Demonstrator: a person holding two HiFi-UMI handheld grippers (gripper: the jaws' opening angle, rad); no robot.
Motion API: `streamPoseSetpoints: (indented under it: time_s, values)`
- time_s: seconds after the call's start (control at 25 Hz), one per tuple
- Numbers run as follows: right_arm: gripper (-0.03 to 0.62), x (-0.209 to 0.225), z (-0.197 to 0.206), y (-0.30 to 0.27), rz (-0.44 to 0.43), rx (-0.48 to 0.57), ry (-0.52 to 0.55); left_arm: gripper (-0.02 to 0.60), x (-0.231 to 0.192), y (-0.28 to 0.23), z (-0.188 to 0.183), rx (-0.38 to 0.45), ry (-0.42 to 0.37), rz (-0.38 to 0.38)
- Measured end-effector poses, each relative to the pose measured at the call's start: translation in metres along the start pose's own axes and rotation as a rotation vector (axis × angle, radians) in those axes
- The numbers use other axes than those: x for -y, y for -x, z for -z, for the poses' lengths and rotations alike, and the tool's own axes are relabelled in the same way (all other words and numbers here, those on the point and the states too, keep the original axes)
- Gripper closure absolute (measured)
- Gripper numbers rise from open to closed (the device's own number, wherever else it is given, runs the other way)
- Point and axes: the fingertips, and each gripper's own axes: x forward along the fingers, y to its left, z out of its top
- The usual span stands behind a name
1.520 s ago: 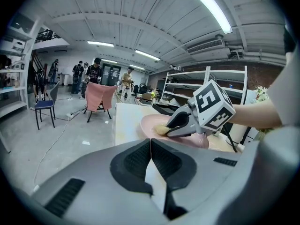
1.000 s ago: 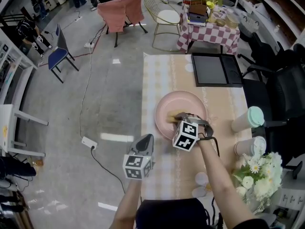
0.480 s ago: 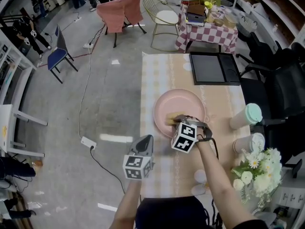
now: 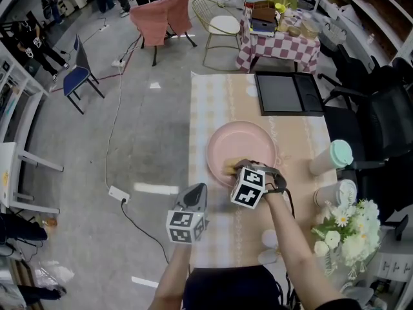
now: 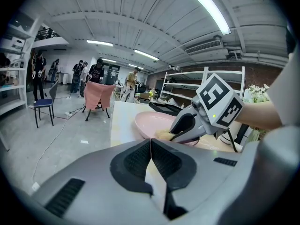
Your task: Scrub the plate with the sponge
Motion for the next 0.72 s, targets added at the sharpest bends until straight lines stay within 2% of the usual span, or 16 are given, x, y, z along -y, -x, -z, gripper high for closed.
streamPoseSetpoints:
  time_s: [0.2,0.72]
  values:
    - [0.530,-0.010,-0.001,0.004,-0.068,0.006,-0.007,0.571,-0.001,-0.001,0.001,0.001,0.001,-0.002]
    - [0.534,-0.020,-0.002,0.010,-0.139,0.014,-0.034,0.571,0.006,0.000,0.003,-0.001,0.005,0.003]
